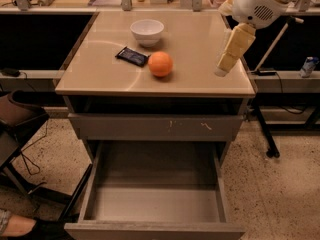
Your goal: Place orange into middle drawer
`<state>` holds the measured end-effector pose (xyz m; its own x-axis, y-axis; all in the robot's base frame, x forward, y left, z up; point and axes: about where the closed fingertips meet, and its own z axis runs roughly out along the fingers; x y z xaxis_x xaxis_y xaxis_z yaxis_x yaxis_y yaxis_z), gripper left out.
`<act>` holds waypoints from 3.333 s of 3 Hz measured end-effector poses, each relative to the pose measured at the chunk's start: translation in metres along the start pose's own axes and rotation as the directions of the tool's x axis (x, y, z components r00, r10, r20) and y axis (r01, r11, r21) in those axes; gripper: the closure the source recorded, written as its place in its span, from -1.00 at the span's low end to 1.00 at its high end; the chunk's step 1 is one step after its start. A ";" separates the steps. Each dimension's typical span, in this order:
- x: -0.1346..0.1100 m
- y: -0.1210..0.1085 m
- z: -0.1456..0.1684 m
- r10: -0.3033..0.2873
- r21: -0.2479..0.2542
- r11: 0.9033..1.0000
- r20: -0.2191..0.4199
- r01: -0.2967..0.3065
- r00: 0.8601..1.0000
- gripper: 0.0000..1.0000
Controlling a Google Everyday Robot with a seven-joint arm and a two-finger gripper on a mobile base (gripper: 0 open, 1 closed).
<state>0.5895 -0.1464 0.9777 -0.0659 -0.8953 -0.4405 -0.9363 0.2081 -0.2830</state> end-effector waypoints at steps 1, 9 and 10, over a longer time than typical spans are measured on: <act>0.000 0.000 0.000 0.000 0.000 1.000 0.000 0.000 1.000 -1.00; -0.088 -0.062 0.192 0.071 -0.251 0.968 0.247 -0.007 0.966 -1.00; -0.092 -0.041 0.227 0.095 -0.328 0.945 0.256 -0.006 0.962 -1.00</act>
Offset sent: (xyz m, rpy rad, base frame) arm 0.0614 0.0142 -0.0020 0.2026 -0.0217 0.0554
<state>0.7122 0.0166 0.8363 -0.0644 -0.7409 -0.6685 -0.9972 0.0729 0.0152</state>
